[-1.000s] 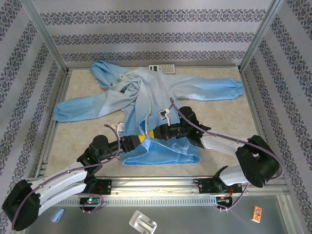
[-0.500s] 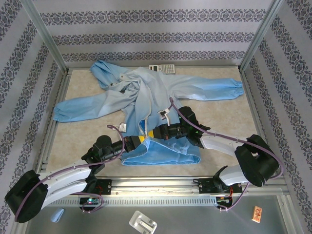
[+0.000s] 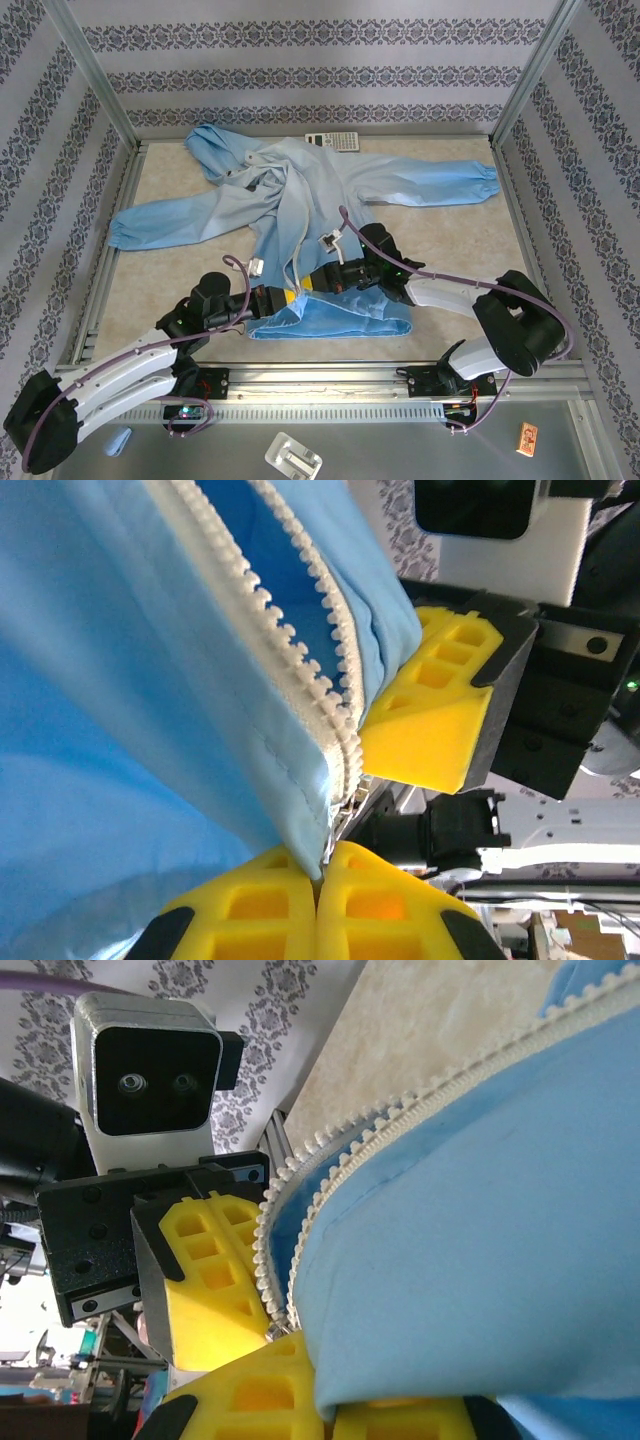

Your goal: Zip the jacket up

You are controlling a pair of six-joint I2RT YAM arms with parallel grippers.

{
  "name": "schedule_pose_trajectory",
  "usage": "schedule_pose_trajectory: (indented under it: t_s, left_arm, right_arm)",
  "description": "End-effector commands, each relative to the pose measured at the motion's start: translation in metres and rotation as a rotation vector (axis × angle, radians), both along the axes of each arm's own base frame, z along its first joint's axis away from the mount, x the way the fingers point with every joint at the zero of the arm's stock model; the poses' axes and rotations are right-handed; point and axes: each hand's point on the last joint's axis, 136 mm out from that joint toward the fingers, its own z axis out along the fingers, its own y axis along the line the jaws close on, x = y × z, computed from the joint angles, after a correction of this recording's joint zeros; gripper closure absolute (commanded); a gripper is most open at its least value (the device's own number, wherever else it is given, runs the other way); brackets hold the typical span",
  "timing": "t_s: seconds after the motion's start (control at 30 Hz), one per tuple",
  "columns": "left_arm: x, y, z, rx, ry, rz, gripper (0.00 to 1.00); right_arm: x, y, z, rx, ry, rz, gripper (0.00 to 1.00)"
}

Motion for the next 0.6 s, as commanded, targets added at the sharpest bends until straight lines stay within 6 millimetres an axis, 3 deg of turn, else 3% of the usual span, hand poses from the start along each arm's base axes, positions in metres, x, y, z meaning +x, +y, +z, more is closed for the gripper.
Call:
schedule_pose_trajectory:
  t_s: [0.0, 0.1, 0.3, 0.37, 0.57]
  left_arm:
    - [-0.031, 0.002, -0.024, 0.070, 0.149, -0.110, 1.00]
    - [-0.038, 0.005, -0.026, 0.117, 0.187, -0.135, 1.00]
    - [-0.042, 0.007, -0.022, 0.188, 0.236, -0.163, 1.00]
    - [-0.044, 0.005, -0.020, 0.200, 0.261, -0.180, 1.00]
    - [-0.048, 0.006, -0.015, 0.249, 0.323, -0.206, 1.00]
  right_arm:
    - [0.007, 0.005, 0.000, 0.023, -0.038, -0.010, 1.00]
    - [0.008, 0.009, -0.008, 0.013, -0.034, -0.004, 0.99]
    - [0.014, 0.008, -0.006, -0.003, -0.084, -0.017, 0.56]
    - [0.015, 0.003, -0.003, -0.022, -0.121, -0.029, 0.48]
    - [0.016, -0.024, 0.007, -0.114, -0.261, -0.095, 0.39]
